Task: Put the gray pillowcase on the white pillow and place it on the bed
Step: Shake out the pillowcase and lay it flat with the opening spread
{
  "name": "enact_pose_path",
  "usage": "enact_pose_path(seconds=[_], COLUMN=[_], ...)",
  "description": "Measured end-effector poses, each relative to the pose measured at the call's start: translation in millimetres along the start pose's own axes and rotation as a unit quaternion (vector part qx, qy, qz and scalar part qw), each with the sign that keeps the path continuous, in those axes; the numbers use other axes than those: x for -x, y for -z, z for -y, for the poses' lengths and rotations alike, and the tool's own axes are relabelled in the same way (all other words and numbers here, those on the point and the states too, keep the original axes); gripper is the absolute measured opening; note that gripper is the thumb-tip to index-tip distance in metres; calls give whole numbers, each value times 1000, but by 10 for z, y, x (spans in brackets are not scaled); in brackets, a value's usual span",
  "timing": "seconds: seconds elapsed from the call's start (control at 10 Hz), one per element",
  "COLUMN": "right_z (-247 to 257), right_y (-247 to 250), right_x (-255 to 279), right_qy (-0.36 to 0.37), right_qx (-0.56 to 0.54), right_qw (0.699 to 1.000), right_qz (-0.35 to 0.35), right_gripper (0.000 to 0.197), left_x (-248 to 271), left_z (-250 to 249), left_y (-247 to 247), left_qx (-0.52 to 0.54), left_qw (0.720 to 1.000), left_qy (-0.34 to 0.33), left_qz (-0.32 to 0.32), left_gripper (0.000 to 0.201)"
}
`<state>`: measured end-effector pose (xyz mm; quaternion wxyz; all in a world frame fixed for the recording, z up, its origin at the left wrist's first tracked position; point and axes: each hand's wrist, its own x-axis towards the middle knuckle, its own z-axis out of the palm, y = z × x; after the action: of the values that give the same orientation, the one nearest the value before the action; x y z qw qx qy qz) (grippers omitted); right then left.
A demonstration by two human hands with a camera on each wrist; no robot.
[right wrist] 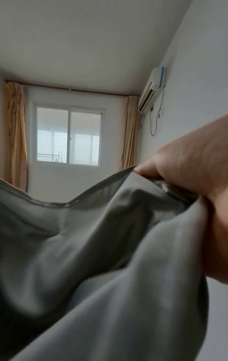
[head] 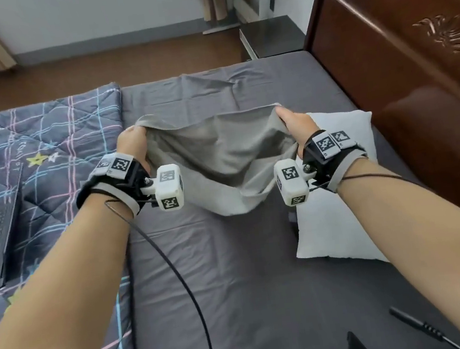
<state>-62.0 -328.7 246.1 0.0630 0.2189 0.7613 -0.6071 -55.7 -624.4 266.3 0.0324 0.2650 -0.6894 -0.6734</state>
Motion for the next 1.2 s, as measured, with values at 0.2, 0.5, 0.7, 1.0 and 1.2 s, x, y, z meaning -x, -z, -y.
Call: enact_pose_path(seconds=[0.2,0.5,0.7,1.0,1.2], right_z=[-251,-153,1144,265,-728], right_y=[206,23,61,-64,-46], right_x=[129,-252,-117,-177,-118], right_qy=[-73,-43,156,118,20], right_qx=[336,239,-338,-263,-77], right_qw=[920,970,924,958,997], right_qz=[189,26,-89,-4,2], right_gripper=[41,13,20,30,28], left_x=[7,-96,-11,56,103], left_z=[210,-101,-1403,-415,783], left_y=[121,-257,-471,-188,205], left_qx=[-128,-110,105,64,-73], left_qw=[988,989,982,997,991], left_qy=[83,79,-135,-13,82], left_qz=[-30,-58,-75,-44,-72], left_gripper=[56,49,48,78,101])
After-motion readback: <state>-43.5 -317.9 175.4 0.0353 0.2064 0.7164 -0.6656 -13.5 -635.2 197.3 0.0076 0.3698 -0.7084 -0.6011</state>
